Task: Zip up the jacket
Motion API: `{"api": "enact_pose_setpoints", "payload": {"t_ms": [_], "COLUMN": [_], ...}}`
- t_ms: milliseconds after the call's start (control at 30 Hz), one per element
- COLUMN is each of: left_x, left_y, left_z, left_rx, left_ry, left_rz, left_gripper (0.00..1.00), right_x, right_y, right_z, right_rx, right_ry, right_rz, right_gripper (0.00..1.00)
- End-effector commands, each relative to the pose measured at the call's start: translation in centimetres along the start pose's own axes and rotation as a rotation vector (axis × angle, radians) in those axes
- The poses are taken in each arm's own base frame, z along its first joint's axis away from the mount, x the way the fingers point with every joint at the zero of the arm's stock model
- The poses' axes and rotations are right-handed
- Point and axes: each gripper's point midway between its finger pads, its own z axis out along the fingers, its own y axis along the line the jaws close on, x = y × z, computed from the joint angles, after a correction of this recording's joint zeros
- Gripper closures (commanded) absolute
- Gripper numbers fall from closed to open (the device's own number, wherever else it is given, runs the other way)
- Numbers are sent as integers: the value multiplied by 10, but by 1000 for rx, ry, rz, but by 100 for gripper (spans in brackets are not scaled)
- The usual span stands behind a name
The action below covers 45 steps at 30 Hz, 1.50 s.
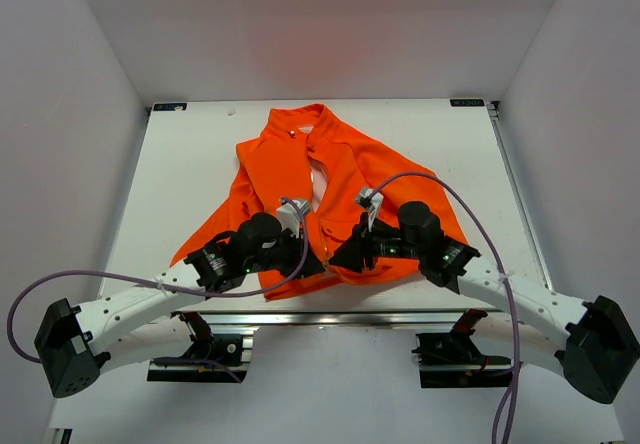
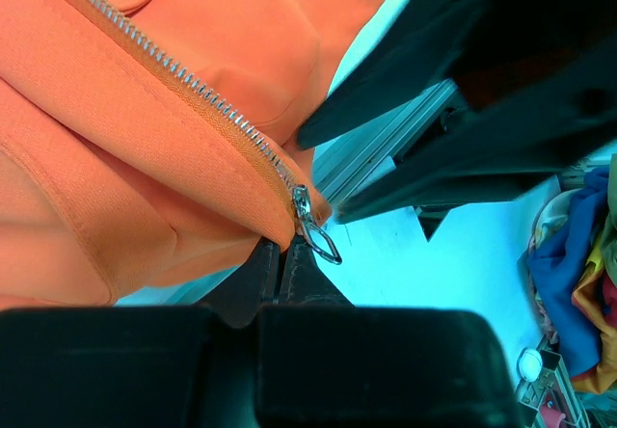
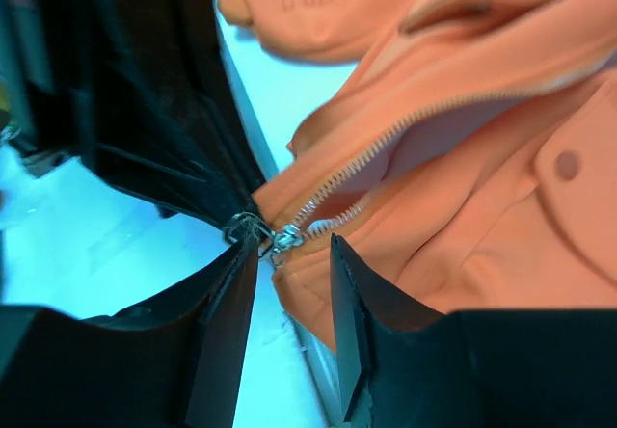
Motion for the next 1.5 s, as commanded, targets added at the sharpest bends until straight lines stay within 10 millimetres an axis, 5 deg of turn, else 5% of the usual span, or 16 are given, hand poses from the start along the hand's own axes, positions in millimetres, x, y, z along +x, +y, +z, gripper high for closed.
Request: {"api": "enact_pose_setpoints", "payload": {"t_ms": [0, 333, 433, 867, 1200, 1467], "left_x": [-12, -12, -11, -11, -8, -7], "left_y": [-9, -6, -5, -8, -7, -7], "left_z": [-3, -2, 0, 1, 2, 5], "left_rx": [10, -20, -27, -11, -5, 2], "left_ry": [-21, -18, -10, -21, -12, -8], "left_rz": [-6, -47, -59, -86, -88, -89], "left_gripper": [100, 100, 100, 100, 100, 100], "right_x": [-17, -12, -5, -3, -22, -16], "right_y": [1, 2, 14, 12, 21, 37], "right_z": [-9, -26, -22, -2, 0, 9], "right_rx": [30, 154, 170, 339, 346, 243], "right_ry": [-67, -61, -35, -13, -95, -69], "right_rz": [-139, -339, -399, -473, -466, -503], "right_gripper": [58, 50, 49, 43, 47, 48]}}
